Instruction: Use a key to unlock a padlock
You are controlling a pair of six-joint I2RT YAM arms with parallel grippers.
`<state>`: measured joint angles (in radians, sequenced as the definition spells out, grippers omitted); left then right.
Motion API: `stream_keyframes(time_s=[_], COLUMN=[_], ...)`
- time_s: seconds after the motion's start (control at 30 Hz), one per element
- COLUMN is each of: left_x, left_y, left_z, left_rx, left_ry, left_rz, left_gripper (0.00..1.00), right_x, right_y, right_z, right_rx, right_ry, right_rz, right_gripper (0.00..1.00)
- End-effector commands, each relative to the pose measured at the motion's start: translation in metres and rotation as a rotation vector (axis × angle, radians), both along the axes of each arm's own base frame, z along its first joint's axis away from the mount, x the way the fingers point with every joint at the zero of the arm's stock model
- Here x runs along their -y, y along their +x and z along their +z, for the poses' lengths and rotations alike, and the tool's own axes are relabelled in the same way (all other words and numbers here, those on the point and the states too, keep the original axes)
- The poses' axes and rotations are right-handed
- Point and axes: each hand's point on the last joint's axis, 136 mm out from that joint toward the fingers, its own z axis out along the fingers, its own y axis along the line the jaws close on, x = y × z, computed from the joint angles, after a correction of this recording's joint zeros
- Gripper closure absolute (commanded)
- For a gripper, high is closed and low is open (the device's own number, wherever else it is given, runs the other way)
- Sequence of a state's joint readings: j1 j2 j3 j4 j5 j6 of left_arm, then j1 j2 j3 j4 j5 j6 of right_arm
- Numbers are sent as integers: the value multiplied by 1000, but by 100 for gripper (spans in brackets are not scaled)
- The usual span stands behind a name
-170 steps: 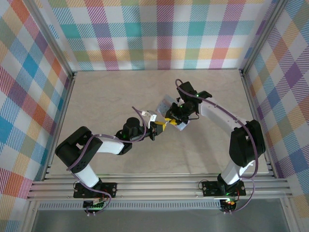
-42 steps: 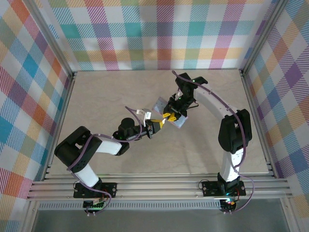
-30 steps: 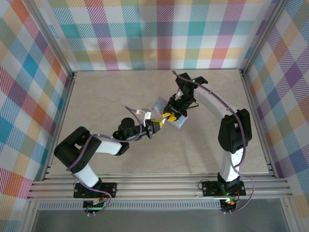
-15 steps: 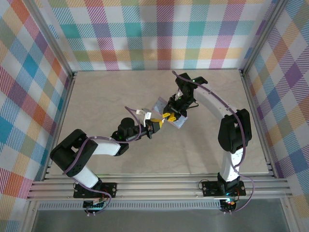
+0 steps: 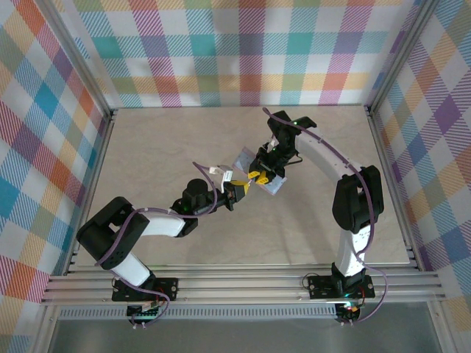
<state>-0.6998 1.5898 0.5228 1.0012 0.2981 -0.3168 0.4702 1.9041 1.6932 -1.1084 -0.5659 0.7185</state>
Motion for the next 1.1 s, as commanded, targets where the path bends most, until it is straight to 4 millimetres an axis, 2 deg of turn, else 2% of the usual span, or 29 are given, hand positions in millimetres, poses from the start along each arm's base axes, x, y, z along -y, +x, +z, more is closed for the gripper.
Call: stream_keyframes(time_s=[0.0,0.77,0.97,1.07], left_x=[2,17,23,23], left_y=[8,7,6,8], left_z=[22,38,40,48], left_rx=[69,96,60,31], left_ry=[-20,9,-31,-76], left_rz=[32,33,13,-23], left_gripper=[100,100,100,100], right_x=[-6,-10,-11,-8], right_y=[-9,-13,-13,-16], right_z=[5,-3,-4,-5], right_rx=[-35,-25,-21,-19], right_ry=[36,-8,-7,-24], right_rz=[8,-20,-19,-9], right_gripper=[100,100,100,100])
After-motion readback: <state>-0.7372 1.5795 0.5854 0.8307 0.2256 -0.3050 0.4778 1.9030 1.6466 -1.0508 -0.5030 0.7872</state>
